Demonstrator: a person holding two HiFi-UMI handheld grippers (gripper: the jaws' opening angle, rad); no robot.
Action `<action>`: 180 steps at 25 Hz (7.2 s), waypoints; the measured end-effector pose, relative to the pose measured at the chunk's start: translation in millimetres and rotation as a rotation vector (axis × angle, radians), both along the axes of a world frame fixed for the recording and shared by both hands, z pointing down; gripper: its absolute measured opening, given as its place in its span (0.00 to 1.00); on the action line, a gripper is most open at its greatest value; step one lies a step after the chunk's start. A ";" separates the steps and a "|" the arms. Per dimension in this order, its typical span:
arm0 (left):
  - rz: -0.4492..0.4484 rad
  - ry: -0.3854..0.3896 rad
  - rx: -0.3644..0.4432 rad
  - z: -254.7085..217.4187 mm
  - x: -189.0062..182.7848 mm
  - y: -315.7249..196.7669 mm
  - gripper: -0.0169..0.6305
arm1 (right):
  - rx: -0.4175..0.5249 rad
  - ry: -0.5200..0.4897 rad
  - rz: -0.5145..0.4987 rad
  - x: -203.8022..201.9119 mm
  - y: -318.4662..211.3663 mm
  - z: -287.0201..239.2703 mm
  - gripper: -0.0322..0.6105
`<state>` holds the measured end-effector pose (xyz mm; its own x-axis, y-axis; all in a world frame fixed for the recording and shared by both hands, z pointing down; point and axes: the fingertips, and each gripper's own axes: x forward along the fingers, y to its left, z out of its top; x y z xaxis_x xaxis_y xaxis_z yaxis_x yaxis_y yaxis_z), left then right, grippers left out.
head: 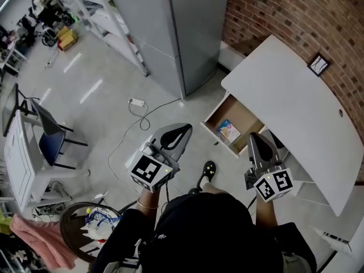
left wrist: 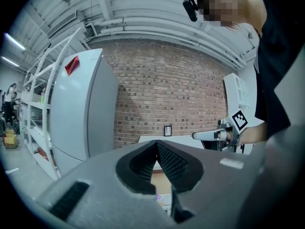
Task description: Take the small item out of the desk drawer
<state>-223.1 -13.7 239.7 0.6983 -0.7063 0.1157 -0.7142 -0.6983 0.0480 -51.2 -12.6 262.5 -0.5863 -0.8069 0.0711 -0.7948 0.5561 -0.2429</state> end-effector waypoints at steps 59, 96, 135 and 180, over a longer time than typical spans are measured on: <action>0.726 -0.386 -0.207 226.9 179.6 -148.6 0.08 | -0.308 0.076 0.580 103.1 -68.1 193.6 0.11; 0.819 -0.738 -0.287 448.5 196.2 -175.2 0.17 | -0.417 0.042 0.639 99.5 -99.4 305.6 0.14; 0.982 -1.131 -0.296 557.9 226.0 -154.9 0.23 | -0.483 0.013 0.614 105.6 -77.4 334.7 0.17; 1.034 -1.041 -0.212 518.4 207.7 -125.3 0.18 | -0.703 0.867 -0.059 65.8 -120.0 476.1 0.26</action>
<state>-15.4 -139.0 758.1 0.4092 0.1336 0.9026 0.3066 -0.9518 0.0019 14.6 -132.6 738.6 -0.1536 -0.3988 0.9041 -0.8246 0.5558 0.1051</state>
